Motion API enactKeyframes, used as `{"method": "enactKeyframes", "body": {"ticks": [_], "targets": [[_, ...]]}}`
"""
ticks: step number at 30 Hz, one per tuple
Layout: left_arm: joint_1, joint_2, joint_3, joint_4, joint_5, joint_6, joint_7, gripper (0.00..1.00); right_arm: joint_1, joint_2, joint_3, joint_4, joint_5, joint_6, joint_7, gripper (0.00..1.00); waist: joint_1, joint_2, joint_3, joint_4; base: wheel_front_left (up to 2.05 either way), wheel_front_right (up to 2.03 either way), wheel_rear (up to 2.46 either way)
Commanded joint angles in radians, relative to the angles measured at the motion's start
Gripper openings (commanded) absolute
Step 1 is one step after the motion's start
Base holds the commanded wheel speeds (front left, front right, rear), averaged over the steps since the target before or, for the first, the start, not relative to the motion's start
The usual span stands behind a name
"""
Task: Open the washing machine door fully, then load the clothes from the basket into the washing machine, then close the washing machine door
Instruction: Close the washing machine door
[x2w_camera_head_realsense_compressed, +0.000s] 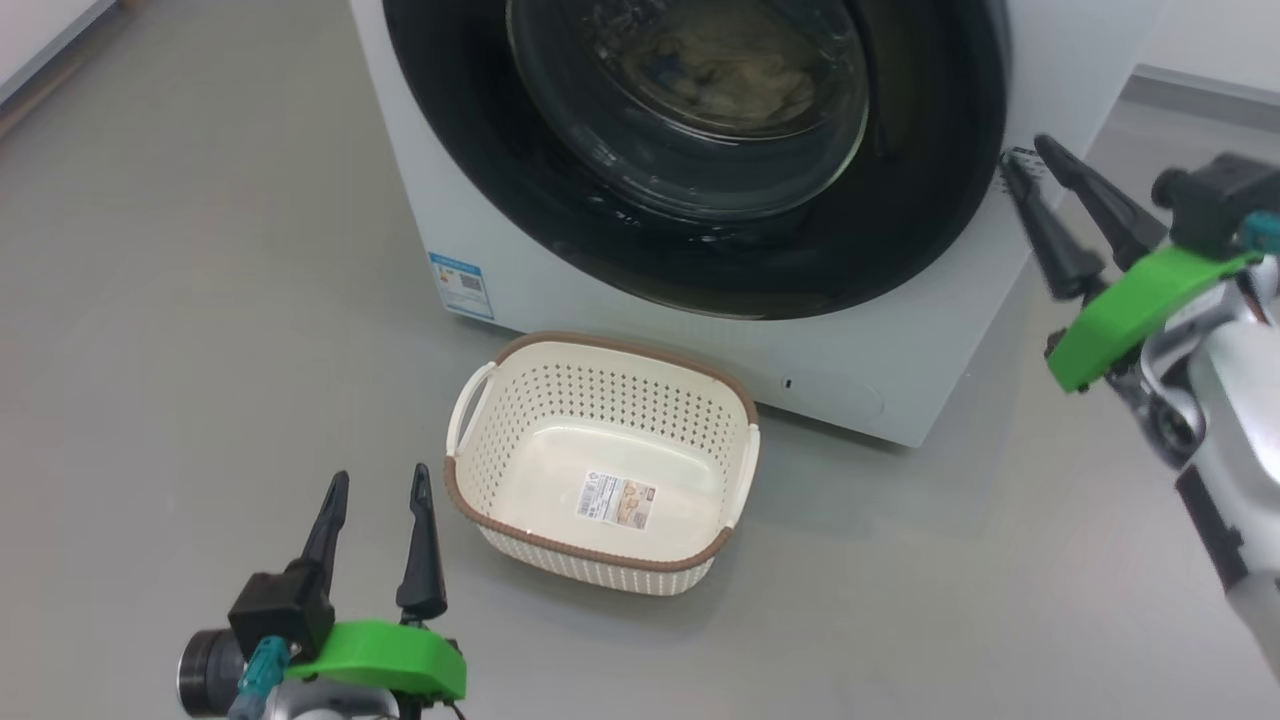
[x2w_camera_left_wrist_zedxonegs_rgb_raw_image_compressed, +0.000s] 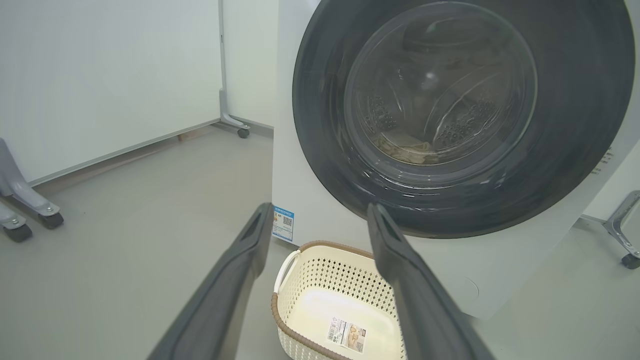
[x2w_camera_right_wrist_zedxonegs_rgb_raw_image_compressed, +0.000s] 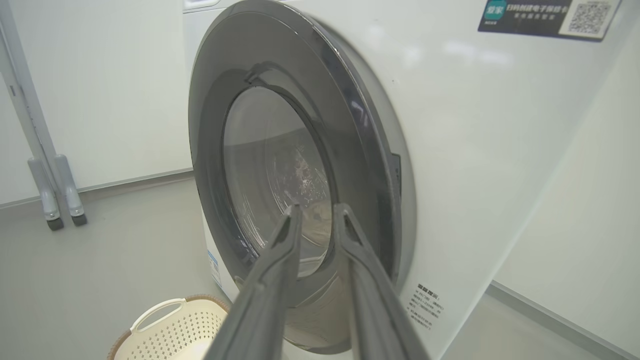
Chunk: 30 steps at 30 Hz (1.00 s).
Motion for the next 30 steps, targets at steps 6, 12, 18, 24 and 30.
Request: {"method": "enactKeyframes", "body": {"ticks": [6, 12, 18, 24, 30], "targets": [[-0.051, 0.028, 0.036, -0.011, 0.001, -0.008, 0.014, 1.00, 0.152, 0.052, -0.112, -0.082, -0.057, -0.003, -0.008, 1.00, 0.0000, -0.0001, -0.045, -0.087, 0.00, 0.00, 0.00], [-0.050, 0.036, 0.029, 0.008, -0.013, -0.024, 0.026, 1.00, 0.287, 0.104, -0.251, -0.114, -0.109, -0.003, 0.005, 1.00, 0.0000, -0.0001, -0.067, -0.147, 0.00, 0.00, 0.00], [-0.045, 0.041, 0.019, 0.022, -0.014, -0.026, 0.029, 1.00, 0.435, 0.167, -0.396, -0.169, -0.159, -0.003, 0.014, 1.00, 0.0000, -0.0001, -0.082, -0.198, 0.00, 0.00, 0.00], [-0.034, 0.052, 0.022, 0.021, -0.016, -0.019, 0.029, 1.00, 0.568, 0.238, -0.479, -0.291, -0.200, -0.003, 0.047, 1.00, 0.0000, -0.0001, -0.088, -0.246, 0.00, 0.00, 0.00], [-0.028, 0.055, 0.020, 0.017, -0.018, -0.012, 0.028, 1.00, 0.690, 0.276, -0.501, -0.449, -0.221, -0.003, 0.111, 1.00, 0.0000, -0.0001, -0.090, -0.275, 0.00, 0.00, 0.00]]}}
